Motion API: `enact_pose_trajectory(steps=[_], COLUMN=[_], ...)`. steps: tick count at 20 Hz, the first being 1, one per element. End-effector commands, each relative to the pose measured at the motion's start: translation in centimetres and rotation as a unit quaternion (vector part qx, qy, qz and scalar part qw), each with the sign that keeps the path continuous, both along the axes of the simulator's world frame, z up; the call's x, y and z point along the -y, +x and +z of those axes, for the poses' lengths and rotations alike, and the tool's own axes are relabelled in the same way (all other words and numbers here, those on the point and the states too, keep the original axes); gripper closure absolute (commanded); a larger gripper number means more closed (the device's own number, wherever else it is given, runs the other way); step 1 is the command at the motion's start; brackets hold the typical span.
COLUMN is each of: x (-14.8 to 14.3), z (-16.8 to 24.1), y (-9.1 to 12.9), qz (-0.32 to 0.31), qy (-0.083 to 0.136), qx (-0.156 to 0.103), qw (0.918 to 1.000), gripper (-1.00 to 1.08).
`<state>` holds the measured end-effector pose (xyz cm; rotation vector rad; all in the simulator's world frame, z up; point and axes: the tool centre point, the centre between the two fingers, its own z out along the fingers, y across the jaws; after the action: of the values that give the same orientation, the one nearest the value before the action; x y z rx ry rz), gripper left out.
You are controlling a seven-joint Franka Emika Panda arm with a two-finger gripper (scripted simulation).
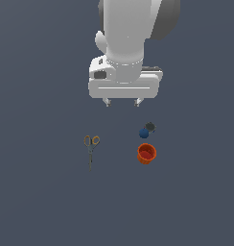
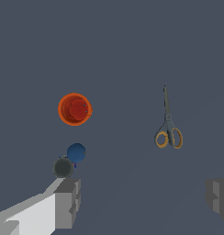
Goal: Pick up a designated object from a clutter of objects.
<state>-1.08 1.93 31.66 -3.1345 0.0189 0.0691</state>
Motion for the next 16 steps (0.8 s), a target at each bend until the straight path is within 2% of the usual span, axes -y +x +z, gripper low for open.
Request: enact_pose_trajectory(steps=[1, 16], x=[0.0, 1.1], z=[0.0, 0.3], y=[0.0, 1.0], qz=[0.0, -0.021], qy=[0.0, -0.005], qx=[0.0, 0.004], qw=[1.0, 0.9998], gripper=[-0.92, -0.92])
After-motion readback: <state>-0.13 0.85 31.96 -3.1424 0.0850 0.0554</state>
